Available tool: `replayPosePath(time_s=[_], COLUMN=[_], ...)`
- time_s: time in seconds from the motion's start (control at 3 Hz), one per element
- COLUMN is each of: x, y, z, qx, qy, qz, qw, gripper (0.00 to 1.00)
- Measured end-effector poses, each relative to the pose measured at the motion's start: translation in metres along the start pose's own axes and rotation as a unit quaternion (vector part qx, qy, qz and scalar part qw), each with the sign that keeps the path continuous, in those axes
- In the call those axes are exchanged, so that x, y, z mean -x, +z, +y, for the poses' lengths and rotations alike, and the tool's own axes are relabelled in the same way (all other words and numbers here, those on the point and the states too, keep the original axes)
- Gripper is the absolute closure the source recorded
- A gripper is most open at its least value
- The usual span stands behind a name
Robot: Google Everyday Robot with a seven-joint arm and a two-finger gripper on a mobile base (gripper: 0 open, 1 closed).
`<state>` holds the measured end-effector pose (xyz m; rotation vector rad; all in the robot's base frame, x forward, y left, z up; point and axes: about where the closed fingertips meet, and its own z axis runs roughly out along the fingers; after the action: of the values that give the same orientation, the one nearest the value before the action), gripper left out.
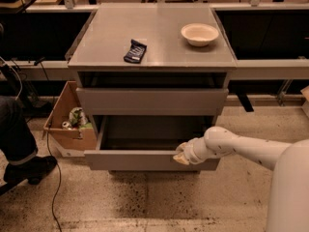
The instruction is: Open middle drawer
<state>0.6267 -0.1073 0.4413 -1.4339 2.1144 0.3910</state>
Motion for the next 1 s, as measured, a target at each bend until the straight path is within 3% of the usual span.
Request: replayPosePath(time_s=[0.33,0.67,1.0], x=[0.001,-0.004,-0.008], y=[-0.002,-0.011,-0.016], z=[-0.001,0.011,0.020], qx=[0.000,0.012,0.023], qy=[0.000,0.000,0.002], qz=[0.000,0.004,0.009], qw=[1.0000,0.9999,0.9997], gripper=[1.00,1.00,0.82])
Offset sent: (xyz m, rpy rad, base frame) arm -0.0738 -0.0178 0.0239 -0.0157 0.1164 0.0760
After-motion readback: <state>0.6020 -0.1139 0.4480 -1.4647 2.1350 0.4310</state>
